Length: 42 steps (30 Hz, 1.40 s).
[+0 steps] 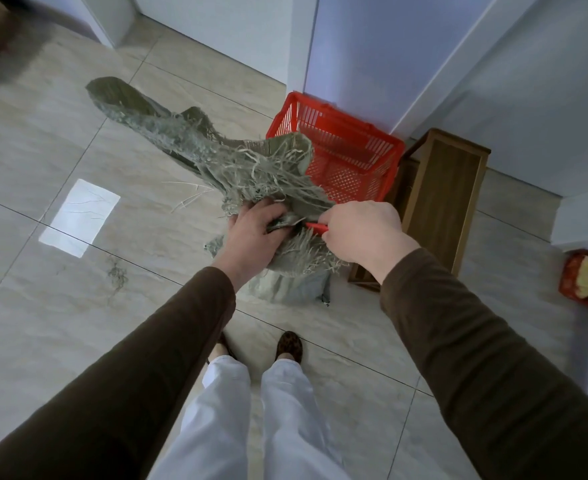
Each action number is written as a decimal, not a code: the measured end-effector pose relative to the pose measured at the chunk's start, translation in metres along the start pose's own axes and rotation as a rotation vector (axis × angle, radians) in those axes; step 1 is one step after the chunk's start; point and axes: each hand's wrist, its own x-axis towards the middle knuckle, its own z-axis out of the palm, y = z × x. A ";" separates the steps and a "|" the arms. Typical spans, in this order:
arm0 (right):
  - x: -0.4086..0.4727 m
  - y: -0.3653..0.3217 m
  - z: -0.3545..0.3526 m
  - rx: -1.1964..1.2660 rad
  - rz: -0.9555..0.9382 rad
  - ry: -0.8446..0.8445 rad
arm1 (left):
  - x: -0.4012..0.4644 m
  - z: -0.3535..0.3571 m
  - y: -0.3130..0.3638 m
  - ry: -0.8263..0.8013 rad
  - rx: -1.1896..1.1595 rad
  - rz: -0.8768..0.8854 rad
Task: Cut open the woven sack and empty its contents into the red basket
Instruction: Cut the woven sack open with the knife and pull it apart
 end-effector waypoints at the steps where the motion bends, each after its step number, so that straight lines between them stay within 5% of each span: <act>1: 0.000 -0.002 0.001 0.004 0.009 0.004 | -0.001 0.001 0.002 -0.013 0.002 0.008; 20: 0.006 -0.008 0.026 0.133 -0.026 0.167 | -0.004 0.001 -0.004 -0.068 -0.015 0.039; 26: 0.011 0.015 0.046 0.495 0.004 0.061 | -0.003 0.005 -0.013 -0.161 -0.640 -0.208; 31: 0.014 0.007 0.062 0.941 0.099 -0.059 | -0.006 0.024 -0.013 -0.167 -0.756 -0.390; 42: 0.002 0.001 0.062 0.614 0.212 0.205 | 0.019 0.020 -0.009 -0.134 0.127 -0.046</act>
